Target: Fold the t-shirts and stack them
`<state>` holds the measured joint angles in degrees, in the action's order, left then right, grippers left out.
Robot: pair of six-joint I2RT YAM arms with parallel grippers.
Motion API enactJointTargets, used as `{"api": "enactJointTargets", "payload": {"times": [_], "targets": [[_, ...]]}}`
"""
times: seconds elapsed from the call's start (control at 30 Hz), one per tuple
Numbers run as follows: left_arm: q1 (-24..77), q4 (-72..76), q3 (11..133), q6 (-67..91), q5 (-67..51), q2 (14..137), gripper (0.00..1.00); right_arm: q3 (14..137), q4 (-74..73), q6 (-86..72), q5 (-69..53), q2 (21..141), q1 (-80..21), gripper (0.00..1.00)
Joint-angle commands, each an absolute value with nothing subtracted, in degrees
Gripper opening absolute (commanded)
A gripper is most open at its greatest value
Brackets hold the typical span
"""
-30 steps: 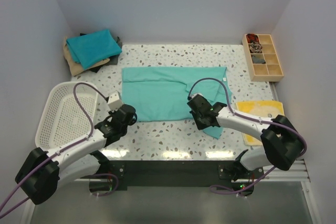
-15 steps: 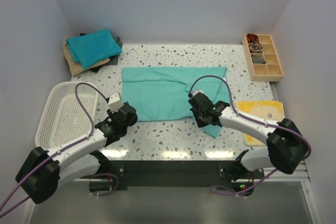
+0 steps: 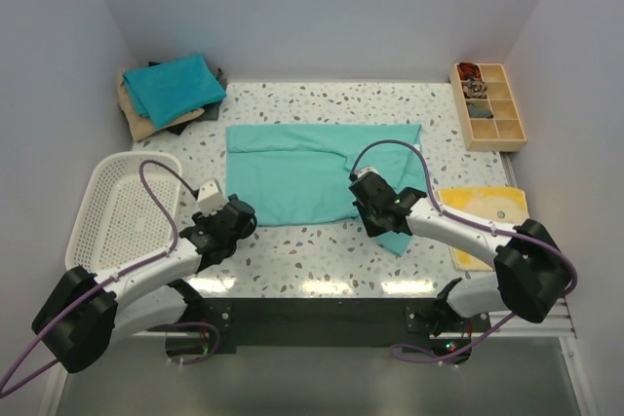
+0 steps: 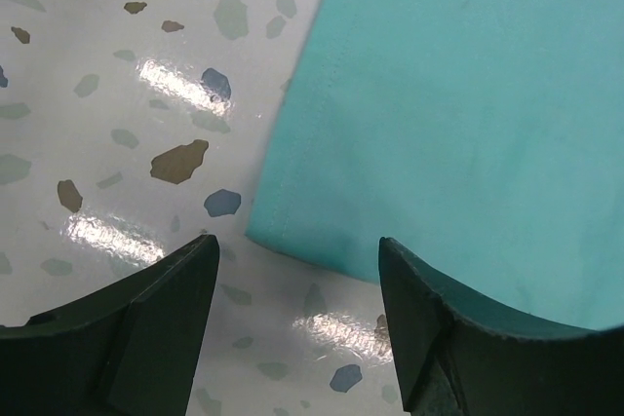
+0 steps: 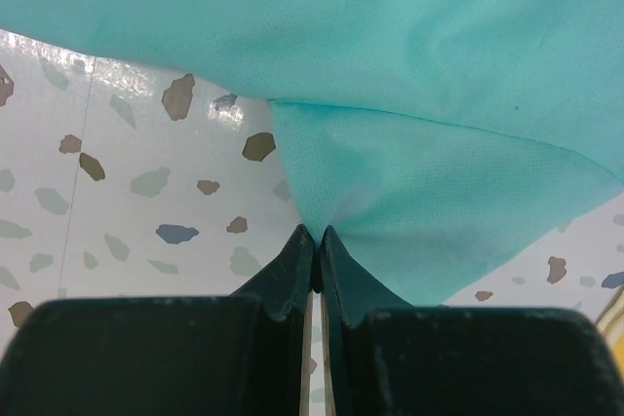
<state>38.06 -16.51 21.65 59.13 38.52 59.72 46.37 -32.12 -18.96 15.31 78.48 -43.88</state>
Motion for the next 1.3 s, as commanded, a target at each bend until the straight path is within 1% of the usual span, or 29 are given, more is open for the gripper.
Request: {"api": "enactJointTargets", "payload": {"times": [0.0,0.07,0.13,0.17,0.23,0.33,0.37,0.53,0.63,0.7,0.97,1.27], "targets": [[38.14,-16.79,20.74,61.79,41.66,59.50,0.72,47.55,-31.29,-18.72,14.94,79.01,-44.12,0.00],[38.06,-15.48,20.57,61.79,41.66,60.20,0.71,47.64,-31.29,-18.72,15.12,79.10,-44.12,0.00],[38.14,-14.68,20.74,61.70,41.66,61.43,0.66,47.72,-31.29,-18.72,15.03,79.01,-44.12,0.00],[38.14,-14.07,21.00,61.44,41.66,61.78,0.61,47.72,-31.38,-18.63,15.20,79.10,-44.12,0.00],[38.14,-13.19,21.01,61.43,41.66,62.75,0.56,47.72,-31.46,-18.72,15.21,79.01,-44.12,0.00],[38.14,-11.61,21.18,61.17,41.75,64.24,0.42,47.81,-31.64,-18.72,15.29,78.75,-44.21,0.00],[38.14,-11.51,21.36,61.08,41.75,64.68,0.34,47.73,-31.64,-18.63,15.38,78.58,-44.21,0.00],[38.06,-10.55,21.36,60.65,41.84,65.65,0.27,47.37,-31.82,-19.07,15.73,78.22,-44.21,0.00],[37.97,-10.55,21.27,60.73,41.92,65.48,0.12,47.02,-31.82,-19.34,15.73,78.05,-44.21,0.00],[37.88,-10.55,21.09,60.47,42.01,64.60,0.00,46.93,-31.82,-19.25,15.73,77.96,-44.12,0.00],[37.88,-11.42,22.32,56.87,42.19,61.00,0.00,48.60,-33.66,-19.25,16.08,76.38,-44.12,0.00],[37.71,-15.38,24.17,54.67,41.57,57.22,0.00,54.57,-41.74,-18.28,19.60,73.30,-44.12,0.00]]}}
